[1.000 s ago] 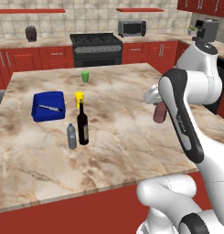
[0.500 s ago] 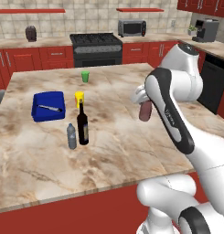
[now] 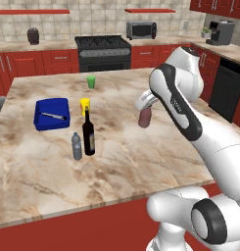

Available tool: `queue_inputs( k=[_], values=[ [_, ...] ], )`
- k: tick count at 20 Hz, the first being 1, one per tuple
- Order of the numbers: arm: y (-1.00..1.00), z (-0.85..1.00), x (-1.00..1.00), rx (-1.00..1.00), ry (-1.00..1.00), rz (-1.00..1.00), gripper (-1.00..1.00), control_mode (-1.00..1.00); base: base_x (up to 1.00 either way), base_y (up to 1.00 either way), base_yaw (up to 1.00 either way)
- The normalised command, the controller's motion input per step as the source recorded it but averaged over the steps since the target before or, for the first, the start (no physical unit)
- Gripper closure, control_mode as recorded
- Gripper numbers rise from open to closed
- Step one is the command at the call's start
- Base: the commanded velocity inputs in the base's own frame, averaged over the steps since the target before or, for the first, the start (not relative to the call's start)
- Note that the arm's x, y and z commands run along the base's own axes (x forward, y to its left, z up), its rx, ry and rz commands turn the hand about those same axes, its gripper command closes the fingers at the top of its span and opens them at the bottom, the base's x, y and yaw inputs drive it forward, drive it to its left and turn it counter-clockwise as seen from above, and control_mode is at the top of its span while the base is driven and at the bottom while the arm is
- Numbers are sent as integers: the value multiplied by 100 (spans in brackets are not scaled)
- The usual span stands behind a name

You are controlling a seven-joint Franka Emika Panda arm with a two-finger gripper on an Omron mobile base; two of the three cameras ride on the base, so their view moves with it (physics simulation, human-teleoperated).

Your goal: Place the drinks on the dining counter in a tight cluster.

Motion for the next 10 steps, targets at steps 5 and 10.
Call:
queue_inputs(
  k=[5, 10],
  values=[
    [0, 0, 94, 0, 9, 0, 100, -100, 0, 0, 0],
    [5, -3, 94, 0, 17, 0, 100, -100, 0, 0, 0]
  ],
)
